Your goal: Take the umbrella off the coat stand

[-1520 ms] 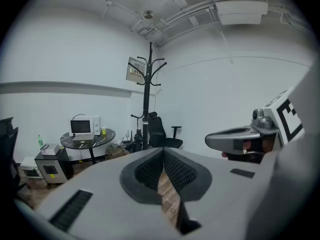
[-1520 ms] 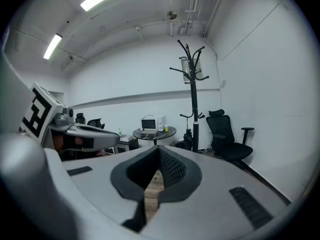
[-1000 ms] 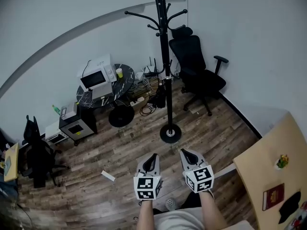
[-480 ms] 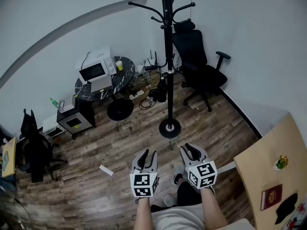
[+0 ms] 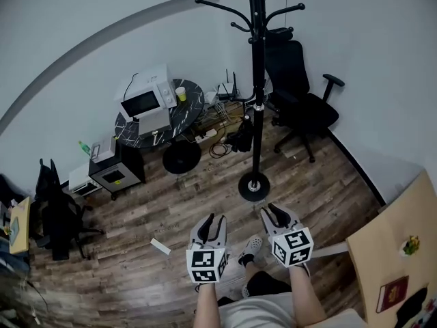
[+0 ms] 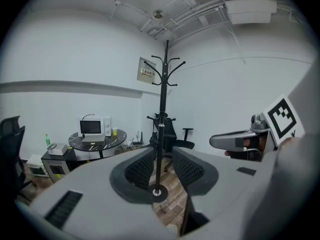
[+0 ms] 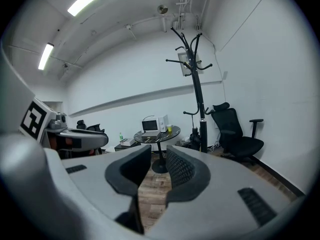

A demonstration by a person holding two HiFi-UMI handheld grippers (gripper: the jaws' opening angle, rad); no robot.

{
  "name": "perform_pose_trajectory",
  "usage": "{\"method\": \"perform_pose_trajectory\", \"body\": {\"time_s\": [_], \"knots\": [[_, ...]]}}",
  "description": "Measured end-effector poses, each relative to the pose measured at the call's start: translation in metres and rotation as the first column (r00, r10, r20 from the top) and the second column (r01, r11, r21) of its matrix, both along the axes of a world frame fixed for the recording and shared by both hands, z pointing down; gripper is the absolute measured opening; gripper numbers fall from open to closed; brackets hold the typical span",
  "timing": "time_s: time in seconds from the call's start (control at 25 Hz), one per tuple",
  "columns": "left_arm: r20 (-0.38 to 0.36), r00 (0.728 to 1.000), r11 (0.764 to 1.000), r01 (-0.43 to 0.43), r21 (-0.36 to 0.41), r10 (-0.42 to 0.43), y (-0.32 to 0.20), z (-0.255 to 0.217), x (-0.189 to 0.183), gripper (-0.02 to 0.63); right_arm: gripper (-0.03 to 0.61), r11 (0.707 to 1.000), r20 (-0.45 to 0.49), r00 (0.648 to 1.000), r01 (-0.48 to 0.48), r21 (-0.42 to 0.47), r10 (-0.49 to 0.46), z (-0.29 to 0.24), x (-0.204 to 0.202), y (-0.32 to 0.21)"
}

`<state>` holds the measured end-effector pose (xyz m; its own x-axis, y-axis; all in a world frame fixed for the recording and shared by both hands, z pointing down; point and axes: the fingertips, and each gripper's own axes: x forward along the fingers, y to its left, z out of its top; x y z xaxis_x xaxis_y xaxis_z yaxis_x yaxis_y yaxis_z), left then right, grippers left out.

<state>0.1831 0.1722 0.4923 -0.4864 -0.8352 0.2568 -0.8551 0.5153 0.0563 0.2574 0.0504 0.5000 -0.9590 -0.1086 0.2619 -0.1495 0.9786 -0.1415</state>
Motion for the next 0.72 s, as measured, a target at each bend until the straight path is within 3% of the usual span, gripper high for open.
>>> {"method": "perform_pose_trajectory", "body": {"time_s": [0.32, 0.72], "knots": [[-0.009, 1.000, 0.999, -0.007, 0.032, 0.007, -0.043, -0.005, -0.076, 0.124, 0.104, 1.000, 0.005, 1.000, 0.003, -0.021, -0.003, -0.001, -0.078, -0.040], [0.039, 0.999, 1.000, -0.010, 0.000, 0.010, -0.102, -0.022, -0.168, 0.124, 0.104, 0.999, 0.018, 1.000, 0.001, -0.039, 0.000, -0.009, -0.168, -0.102]]}}
